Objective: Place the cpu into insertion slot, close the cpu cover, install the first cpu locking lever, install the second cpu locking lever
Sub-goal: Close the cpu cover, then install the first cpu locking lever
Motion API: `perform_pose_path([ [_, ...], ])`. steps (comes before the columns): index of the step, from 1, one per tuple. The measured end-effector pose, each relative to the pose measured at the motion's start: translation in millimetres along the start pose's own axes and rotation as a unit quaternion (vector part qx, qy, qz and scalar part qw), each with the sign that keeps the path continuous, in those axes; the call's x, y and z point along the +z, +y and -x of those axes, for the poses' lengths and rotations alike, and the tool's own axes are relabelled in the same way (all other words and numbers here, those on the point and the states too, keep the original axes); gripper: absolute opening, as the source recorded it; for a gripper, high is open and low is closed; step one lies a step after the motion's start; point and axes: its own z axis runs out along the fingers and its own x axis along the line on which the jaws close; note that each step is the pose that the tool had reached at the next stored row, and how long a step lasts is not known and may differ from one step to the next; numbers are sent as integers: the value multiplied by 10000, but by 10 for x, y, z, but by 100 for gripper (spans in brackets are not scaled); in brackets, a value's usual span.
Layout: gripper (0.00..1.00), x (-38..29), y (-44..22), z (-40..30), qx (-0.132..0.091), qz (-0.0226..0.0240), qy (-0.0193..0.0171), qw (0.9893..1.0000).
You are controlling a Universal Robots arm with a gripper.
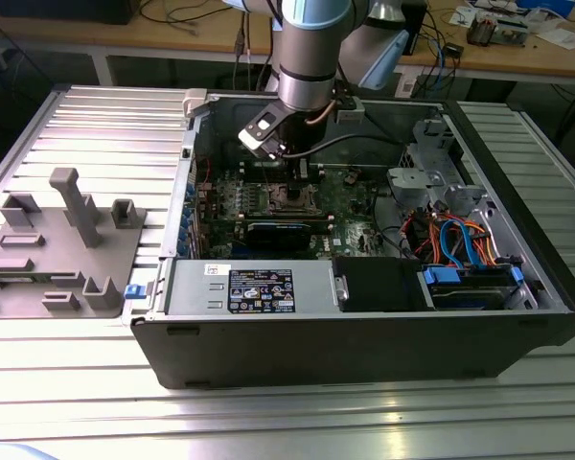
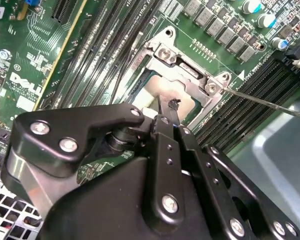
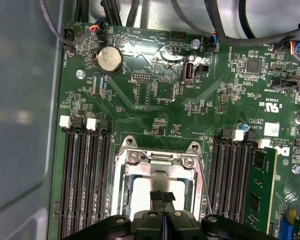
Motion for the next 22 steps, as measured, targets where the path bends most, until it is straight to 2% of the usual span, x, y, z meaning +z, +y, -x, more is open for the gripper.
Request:
perform_pose_path([
  [14, 11, -8, 3, 0, -1, 0, 0, 10000],
  [18, 11, -77, 2, 3, -1, 4, 0, 10000],
  [22, 11, -212, 0, 8, 0, 11, -1, 10000],
])
